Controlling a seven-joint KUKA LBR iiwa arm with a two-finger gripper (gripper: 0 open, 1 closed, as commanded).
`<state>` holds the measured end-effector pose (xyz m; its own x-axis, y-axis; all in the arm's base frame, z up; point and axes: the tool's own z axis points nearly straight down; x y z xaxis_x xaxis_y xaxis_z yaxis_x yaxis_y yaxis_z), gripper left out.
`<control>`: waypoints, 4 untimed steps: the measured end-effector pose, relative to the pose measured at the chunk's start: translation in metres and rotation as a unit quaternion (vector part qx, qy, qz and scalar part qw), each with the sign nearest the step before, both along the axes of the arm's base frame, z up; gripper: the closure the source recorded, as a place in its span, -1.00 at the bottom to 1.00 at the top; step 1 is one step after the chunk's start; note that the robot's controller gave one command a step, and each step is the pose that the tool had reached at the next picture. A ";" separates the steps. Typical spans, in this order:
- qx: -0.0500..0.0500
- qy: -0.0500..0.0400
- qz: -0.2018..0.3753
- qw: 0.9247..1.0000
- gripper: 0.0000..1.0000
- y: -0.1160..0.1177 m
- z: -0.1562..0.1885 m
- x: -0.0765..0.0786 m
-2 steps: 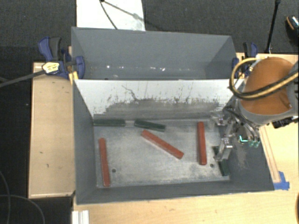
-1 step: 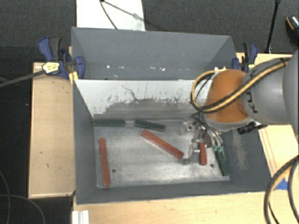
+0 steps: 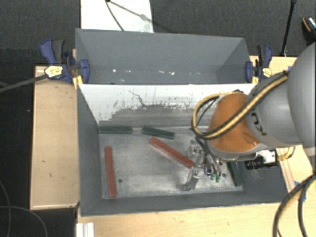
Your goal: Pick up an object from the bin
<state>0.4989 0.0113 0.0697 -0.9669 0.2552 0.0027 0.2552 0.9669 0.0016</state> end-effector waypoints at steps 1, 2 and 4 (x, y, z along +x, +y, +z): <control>-0.001 -0.001 0.002 1.000 1.00 -0.002 0.001 0.001; -0.001 -0.007 0.060 0.998 1.00 0.006 0.167 0.002; -0.001 0.002 0.041 0.999 -1.00 0.069 0.014 -0.007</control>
Offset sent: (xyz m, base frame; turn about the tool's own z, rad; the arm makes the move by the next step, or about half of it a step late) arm 0.0000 0.0000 0.0000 0.0000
